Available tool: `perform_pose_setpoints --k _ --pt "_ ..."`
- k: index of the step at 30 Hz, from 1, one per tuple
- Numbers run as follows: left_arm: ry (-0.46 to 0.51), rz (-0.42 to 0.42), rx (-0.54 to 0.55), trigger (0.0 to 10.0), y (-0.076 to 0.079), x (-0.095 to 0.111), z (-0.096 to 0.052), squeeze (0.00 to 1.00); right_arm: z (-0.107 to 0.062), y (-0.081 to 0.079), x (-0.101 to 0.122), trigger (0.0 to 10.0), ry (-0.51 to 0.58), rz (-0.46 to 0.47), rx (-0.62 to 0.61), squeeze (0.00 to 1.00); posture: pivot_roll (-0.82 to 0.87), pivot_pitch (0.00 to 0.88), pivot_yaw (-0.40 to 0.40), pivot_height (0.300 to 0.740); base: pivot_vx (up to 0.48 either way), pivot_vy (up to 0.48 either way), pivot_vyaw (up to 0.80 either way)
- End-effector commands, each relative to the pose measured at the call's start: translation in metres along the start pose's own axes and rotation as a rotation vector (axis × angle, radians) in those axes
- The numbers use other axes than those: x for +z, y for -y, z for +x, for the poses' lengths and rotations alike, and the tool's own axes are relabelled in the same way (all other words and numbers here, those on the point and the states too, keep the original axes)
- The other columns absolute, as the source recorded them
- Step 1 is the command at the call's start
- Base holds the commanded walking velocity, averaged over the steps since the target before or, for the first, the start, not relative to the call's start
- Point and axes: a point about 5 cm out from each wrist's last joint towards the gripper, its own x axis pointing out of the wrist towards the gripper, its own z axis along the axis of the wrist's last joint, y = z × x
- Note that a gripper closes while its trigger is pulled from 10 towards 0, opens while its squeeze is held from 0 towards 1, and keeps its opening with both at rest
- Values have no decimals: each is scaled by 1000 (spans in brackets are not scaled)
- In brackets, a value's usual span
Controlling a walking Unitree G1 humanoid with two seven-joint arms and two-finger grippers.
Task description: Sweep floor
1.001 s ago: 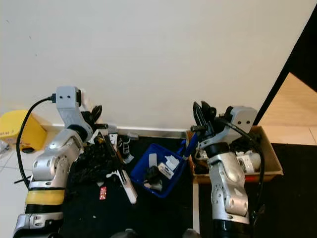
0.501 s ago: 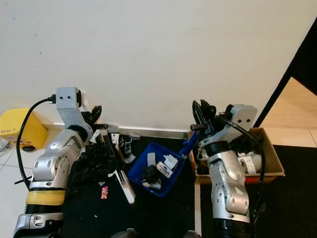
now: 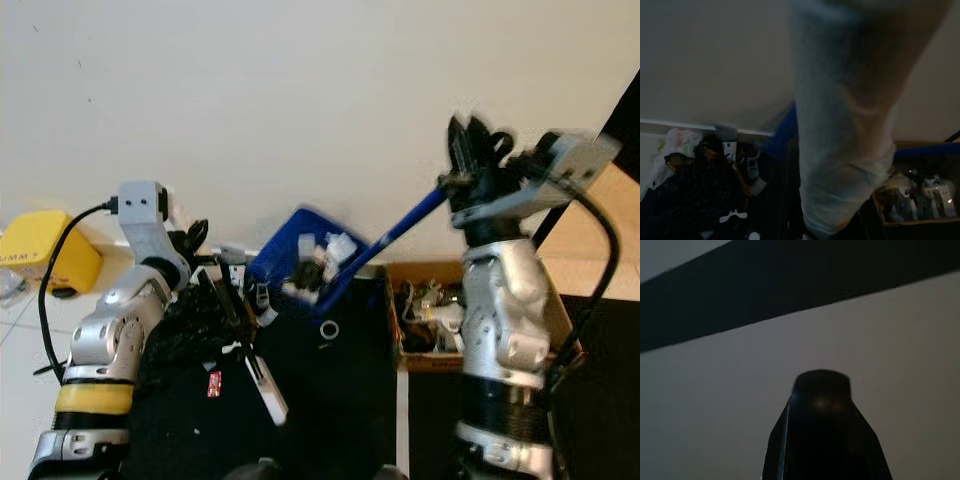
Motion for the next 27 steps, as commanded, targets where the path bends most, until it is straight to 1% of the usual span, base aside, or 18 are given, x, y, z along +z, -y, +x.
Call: perform_pose_setpoints --k 1,2,3,6,7,10,12,13,14,15,16,17,18,20,21,23,24,27 --pt "23 24 24 10000 -9 6 -2 0 6 4 13 10000 69 -66 4 0 57 92 147 740 0 0 0" --pt "23 24 24 10000 -9 6 -2 0 6 4 13 10000 69 -66 4 0 57 92 147 740 0 0 0" --pt "23 24 25 10000 -9 6 -3 0 9 7 15 10000 71 -90 10 0 60 93 146 740 0 0 0" --pt "22 25 28 10000 -10 4 -4 0 18 10 28 10000 86 -189 65 0 63 92 146 740 0 0 0" --pt "20 25 27 10000 -9 4 -4 0 21 11 33 10000 96 -202 82 0 62 93 145 740 0 0 0" --pt "18 25 24 10000 -8 3 -4 0 22 12 37 10000 105 -220 95 0 60 94 144 740 0 0 0" --pt "15 24 21 10000 -8 2 -4 0 22 16 42 10000 107 -257 106 0 58 94 146 740 0 0 0" --pt "15 24 21 10000 -8 2 -4 0 22 16 42 10000 107 -257 106 0 58 94 146 740 0 0 0" --pt "13 24 19 10000 -7 2 -4 0 19 19 45 10000 85 -310 129 0 56 96 148 740 0 0 0" --pt "12 24 18 10000 -7 1 -4 0 17 21 45 10000 70 -342 145 0 56 96 148 740 0 0 0" --pt "12 24 18 10000 -7 1 -4 0 17 21 45 10000 70 -342 145 0 56 96 148 740 0 0 0" --pt "10 24 16 10000 -7 1 -3 0 14 25 46 10000 42 -408 167 0 47 97 154 740 0 0 0" --pt "10 24 16 10000 -7 1 -3 0 14 25 46 10000 42 -408 167 0 47 97 154 740 0 0 0" --pt "3 24 8 10000 -6 0 -3 0 10 30 46 10000 16 -465 184 0 43 97 157 740 0 0 0" --pt "1 25 3 10000 -5 -1 -2 0 9 32 47 10000 13 -478 187 0 37 97 163 740 0 0 0" --pt "-1 26 0 10000 -5 -1 -2 0 8 33 48 10000 13 -484 187 0 37 97 163 740 0 0 0" --pt "-4 29 -10 10000 -3 -1 -1 0 6 36 52 10000 13 -525 196 0 34 95 170 740 0 0 0" --pt "-4 30 -16 10000 -2 -1 0 0 4 37 56 10000 16 -556 207 0 33 95 171 740 0 0 0"
